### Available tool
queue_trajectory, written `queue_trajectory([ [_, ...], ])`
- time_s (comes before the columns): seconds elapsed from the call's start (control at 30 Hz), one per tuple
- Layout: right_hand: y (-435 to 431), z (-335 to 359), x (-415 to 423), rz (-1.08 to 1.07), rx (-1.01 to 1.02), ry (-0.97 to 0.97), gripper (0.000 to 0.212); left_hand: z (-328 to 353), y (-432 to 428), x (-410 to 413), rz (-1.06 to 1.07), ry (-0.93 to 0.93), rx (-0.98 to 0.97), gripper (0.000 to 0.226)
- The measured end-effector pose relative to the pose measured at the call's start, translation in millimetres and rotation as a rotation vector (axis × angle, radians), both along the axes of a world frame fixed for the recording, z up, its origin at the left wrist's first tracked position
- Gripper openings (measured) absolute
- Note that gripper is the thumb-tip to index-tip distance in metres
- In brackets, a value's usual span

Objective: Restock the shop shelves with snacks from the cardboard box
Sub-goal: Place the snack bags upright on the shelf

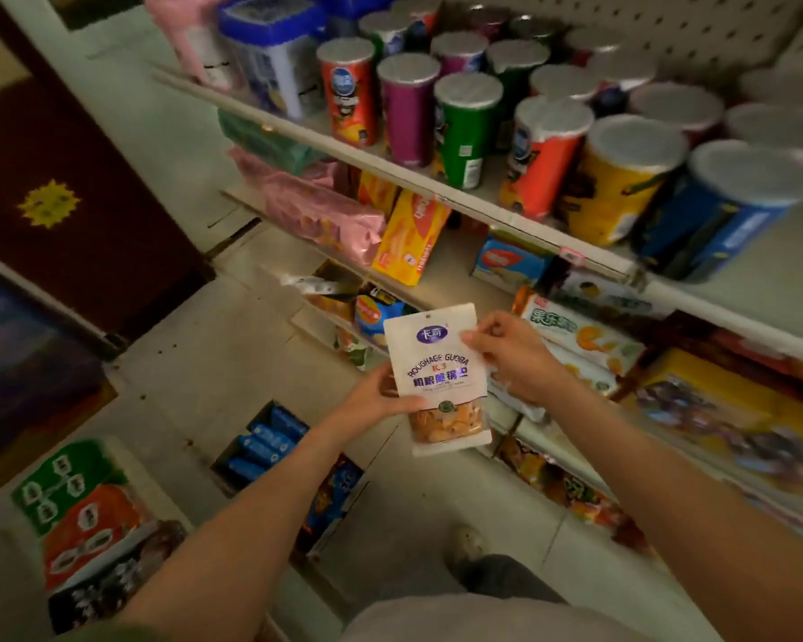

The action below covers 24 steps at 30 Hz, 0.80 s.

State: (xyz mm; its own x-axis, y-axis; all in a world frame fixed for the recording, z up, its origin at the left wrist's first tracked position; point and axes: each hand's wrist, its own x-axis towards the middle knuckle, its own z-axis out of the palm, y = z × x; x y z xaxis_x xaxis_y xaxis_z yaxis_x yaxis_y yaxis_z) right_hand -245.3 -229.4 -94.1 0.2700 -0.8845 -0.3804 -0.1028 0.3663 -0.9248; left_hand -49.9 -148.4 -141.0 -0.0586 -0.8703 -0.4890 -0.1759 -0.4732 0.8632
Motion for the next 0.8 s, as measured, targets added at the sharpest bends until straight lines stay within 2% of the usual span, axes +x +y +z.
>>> queue_trajectory([
  [0.17, 40, -5, -60, -0.22, -0.006, -0.054, 0.011, 7, -16, -48, -0.222, 0.002, 0.071, 0.06],
  [0.27, 77, -14, -103, -0.333, -0.004, -0.089, 0.019, 9, -19, -86, -0.399, -0.025, 0.077, 0.062],
  [0.37, 116, -18, -150, -0.434, -0.007, -0.044, 0.017, 11, -17, -132, -0.573, -0.042, 0.061, 0.063],
  [0.57, 198, -26, -254, -0.688, 0.0, -0.03, 0.022, 13, 5, -260, -0.848, -0.114, -0.019, 0.071],
  [0.8, 281, -34, -386, -0.955, 0.029, 0.025, 0.021, 0, 62, -425, -1.001, -0.07, 0.001, 0.057],
])
